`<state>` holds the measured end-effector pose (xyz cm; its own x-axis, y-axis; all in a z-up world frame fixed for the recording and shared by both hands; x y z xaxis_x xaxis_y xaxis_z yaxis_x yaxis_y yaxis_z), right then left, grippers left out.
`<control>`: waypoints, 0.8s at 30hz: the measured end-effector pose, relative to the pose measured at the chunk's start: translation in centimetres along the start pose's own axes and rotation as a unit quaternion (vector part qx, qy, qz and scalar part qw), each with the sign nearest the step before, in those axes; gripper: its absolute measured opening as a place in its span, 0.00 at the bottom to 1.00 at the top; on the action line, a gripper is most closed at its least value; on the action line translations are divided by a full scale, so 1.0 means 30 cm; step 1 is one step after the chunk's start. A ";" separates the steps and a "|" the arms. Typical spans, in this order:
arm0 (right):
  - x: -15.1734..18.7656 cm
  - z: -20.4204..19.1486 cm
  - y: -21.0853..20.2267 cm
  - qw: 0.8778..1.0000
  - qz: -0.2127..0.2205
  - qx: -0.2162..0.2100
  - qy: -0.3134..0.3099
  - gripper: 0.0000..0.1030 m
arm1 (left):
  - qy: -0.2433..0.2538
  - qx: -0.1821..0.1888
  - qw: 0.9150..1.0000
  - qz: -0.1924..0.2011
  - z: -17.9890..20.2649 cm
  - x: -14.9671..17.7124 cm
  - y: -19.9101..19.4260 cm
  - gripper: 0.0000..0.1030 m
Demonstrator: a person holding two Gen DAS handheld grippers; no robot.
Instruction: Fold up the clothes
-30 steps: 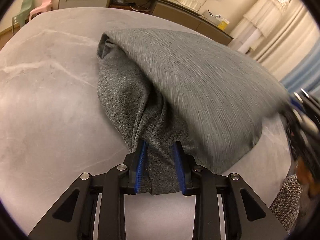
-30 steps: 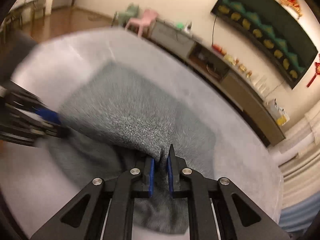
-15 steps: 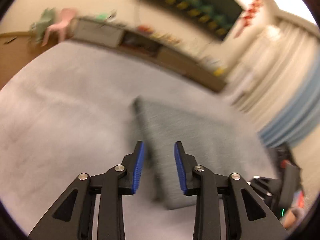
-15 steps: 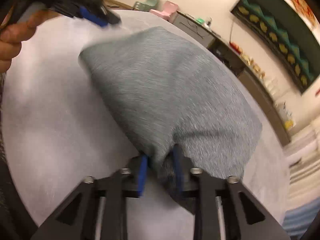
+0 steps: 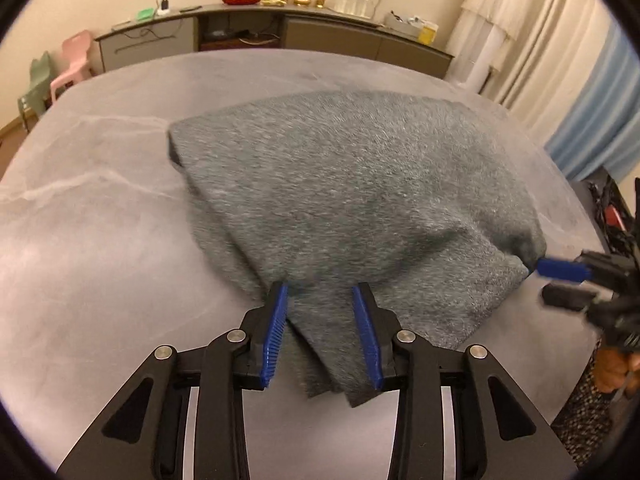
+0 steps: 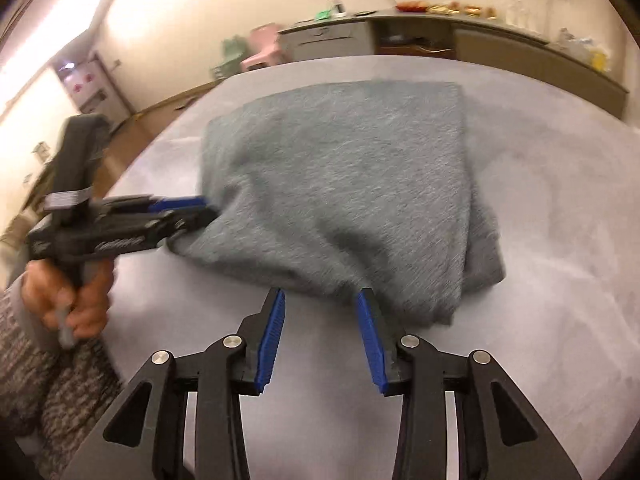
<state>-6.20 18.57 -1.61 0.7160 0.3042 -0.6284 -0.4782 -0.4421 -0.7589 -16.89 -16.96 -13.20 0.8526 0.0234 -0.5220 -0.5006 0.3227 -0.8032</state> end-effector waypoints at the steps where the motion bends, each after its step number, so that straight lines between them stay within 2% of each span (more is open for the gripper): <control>1: -0.006 0.009 -0.021 1.000 0.015 -0.008 0.009 0.38 | 0.005 0.012 1.000 0.017 0.007 -0.002 -0.031 0.35; 4: -0.040 0.081 -0.063 0.998 0.046 -0.009 0.037 0.39 | 0.031 0.055 0.996 0.057 0.023 0.003 -0.128 0.35; 5: -0.055 0.093 -0.051 0.998 0.045 0.000 0.034 0.38 | 0.044 0.059 0.996 0.056 0.042 0.011 -0.122 0.35; 7: -0.077 0.093 0.016 0.999 0.020 0.029 0.007 0.38 | 0.068 0.030 0.997 0.017 0.059 0.033 -0.037 0.35; 9: -0.080 0.117 0.118 0.997 -0.024 0.069 -0.028 0.30 | 0.086 -0.004 0.996 -0.022 0.056 0.052 0.046 0.37; 11: -0.086 0.166 0.164 0.995 -0.027 0.086 -0.033 0.25 | 0.099 0.002 0.995 -0.018 0.050 0.064 0.035 0.37; 17: -0.098 0.202 0.168 0.996 -0.030 0.087 -0.008 0.23 | 0.087 0.011 0.996 -0.018 0.040 0.081 -0.017 0.35; 18: -0.084 0.198 0.143 0.995 -0.028 0.098 0.003 0.28 | 0.087 0.022 0.996 -0.009 0.049 0.075 -0.040 0.35; 19: -0.076 0.194 0.102 0.993 -0.016 0.114 0.010 0.30 | 0.093 0.038 0.995 0.003 0.068 0.069 -0.063 0.35; 21: -0.069 0.156 0.038 0.995 0.023 0.093 -0.003 0.31 | 0.108 0.063 0.992 0.025 0.090 0.085 -0.112 0.36; 23: -0.048 0.114 0.056 0.996 0.015 0.077 -0.040 0.31 | 0.116 0.046 0.992 -0.003 0.088 0.101 -0.068 0.36; 24: -0.024 0.106 0.099 0.994 -0.009 0.087 -0.068 0.31 | 0.118 0.035 0.992 -0.019 0.085 0.107 -0.040 0.37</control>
<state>-9.75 19.70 -3.95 0.6559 0.4268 -0.6226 -0.5548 -0.2866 -0.7810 -13.17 -14.85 -13.17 0.8075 -0.2105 -0.5510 -0.4503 0.3834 -0.8064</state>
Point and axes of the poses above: each gripper's, at about its wrist camera, not at the fingertips, and y roughly the way its jaws point, z to its right, x to its underside, the point moved 2 cm from there along y, roughly the way its jaws point, and after that the axes turned 10 degrees about -y, right-handed, at the moved point
